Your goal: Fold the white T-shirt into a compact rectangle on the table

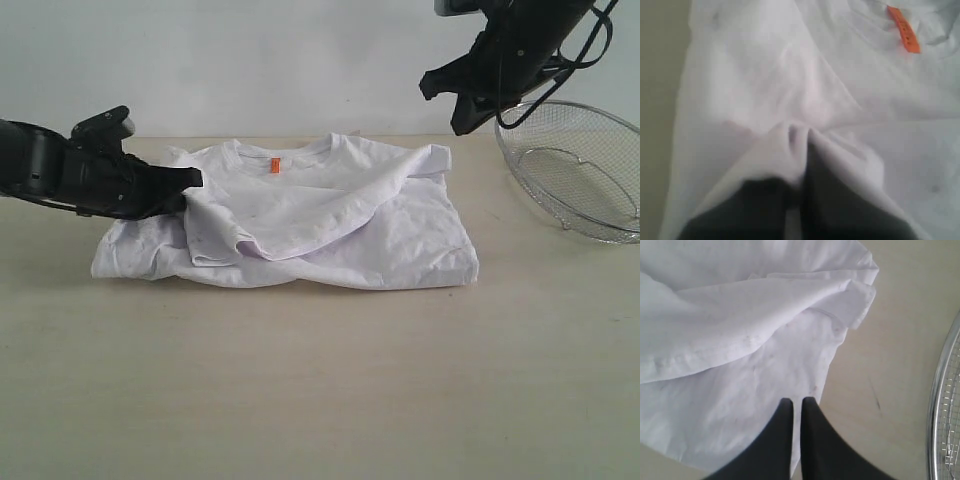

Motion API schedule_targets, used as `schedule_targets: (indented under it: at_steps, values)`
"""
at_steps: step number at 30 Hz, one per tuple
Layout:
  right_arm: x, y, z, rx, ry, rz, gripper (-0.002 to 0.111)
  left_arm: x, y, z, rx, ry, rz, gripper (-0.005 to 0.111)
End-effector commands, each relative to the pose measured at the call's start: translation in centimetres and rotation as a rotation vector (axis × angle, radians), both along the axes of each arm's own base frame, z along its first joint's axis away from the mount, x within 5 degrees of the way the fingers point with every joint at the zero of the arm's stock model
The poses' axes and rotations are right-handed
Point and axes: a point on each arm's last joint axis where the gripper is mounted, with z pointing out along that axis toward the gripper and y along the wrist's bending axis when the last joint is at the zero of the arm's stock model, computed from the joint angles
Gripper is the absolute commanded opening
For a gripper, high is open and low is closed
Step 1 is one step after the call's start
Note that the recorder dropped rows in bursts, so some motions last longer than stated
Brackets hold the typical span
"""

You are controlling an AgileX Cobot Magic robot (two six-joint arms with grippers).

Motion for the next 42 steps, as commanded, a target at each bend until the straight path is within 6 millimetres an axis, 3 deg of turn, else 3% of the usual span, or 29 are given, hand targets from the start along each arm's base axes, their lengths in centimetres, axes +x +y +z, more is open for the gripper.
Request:
schedule_targets:
  at_steps: [1, 6, 9, 23, 30, 33, 36, 42]
  values:
    - [-0.4, 0.0, 0.7, -0.014, -0.002, 0.034, 0.0, 1.0, -0.6, 1.1, -0.053, -0.039, -0.057, 0.016]
    - [-0.5, 0.0, 0.9, -0.018, 0.0, 0.045, 0.0, 1.7, -0.6, 2.3, -0.051, -0.081, -0.054, 0.059]
    - [-0.7, 0.0, 1.4, -0.018, -0.011, 0.045, 0.0, 1.8, -0.5, 2.5, -0.042, -0.084, -0.037, 0.069]
    - [-1.1, 0.0, 2.3, -0.02, -0.017, 0.053, 0.0, 1.0, -1.6, 3.9, -0.145, -0.051, -0.146, 0.063]
    - [-1.2, 0.0, 2.2, -0.021, -0.009, 0.058, 0.0, 0.0, 0.9, 4.7, 0.026, 0.024, -0.208, 0.043]
    - [-1.2, 0.0, 2.2, -0.021, -0.007, 0.058, 0.0, -0.3, 2.2, 5.2, 0.089, 0.05, -0.222, 0.045]
    - [-1.3, 0.0, 2.2, -0.017, 0.005, 0.061, 0.0, 0.1, 3.4, 5.5, 0.1, 0.029, -0.182, 0.056]
    - [-1.8, 0.2, 2.0, -0.003, 0.061, 0.085, 0.0, -0.2, 3.2, 6.3, 0.018, 0.085, -0.202, 0.056]
